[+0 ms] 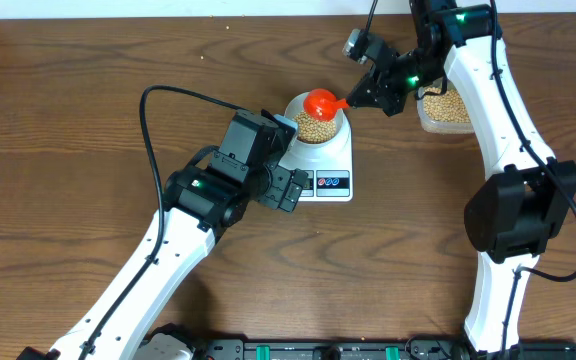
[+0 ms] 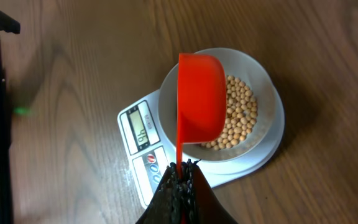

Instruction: Scoop item into bowl and weigh 50g on scale

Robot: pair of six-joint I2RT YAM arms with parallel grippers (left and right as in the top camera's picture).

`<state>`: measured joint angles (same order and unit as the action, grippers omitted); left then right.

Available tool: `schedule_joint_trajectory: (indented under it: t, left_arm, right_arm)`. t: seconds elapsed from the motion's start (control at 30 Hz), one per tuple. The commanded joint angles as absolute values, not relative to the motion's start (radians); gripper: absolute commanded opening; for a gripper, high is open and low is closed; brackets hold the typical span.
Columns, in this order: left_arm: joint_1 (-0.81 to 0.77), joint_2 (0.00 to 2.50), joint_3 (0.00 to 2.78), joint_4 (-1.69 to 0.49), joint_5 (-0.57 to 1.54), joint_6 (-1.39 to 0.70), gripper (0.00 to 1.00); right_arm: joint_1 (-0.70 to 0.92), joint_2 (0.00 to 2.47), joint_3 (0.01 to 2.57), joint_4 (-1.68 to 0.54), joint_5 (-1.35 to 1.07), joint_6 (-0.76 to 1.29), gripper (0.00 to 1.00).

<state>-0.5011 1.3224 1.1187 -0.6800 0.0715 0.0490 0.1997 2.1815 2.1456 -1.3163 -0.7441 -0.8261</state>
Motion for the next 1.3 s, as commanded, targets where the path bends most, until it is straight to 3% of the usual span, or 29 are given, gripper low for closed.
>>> schedule_joint_trajectory:
  t: [0.0, 1.27]
  left_arm:
    - [-0.498, 1.330, 1.118, -0.681, 0.059, 0.047, 0.98]
    - [-0.498, 1.330, 1.118, -0.681, 0.059, 0.047, 0.98]
  right_arm:
    - [0.200, 2.150, 2.168, -1.305, -0.757, -0.816, 0.01]
    - [0.211, 2.150, 2.168, -1.298, -0.671, -0.862, 0.01]
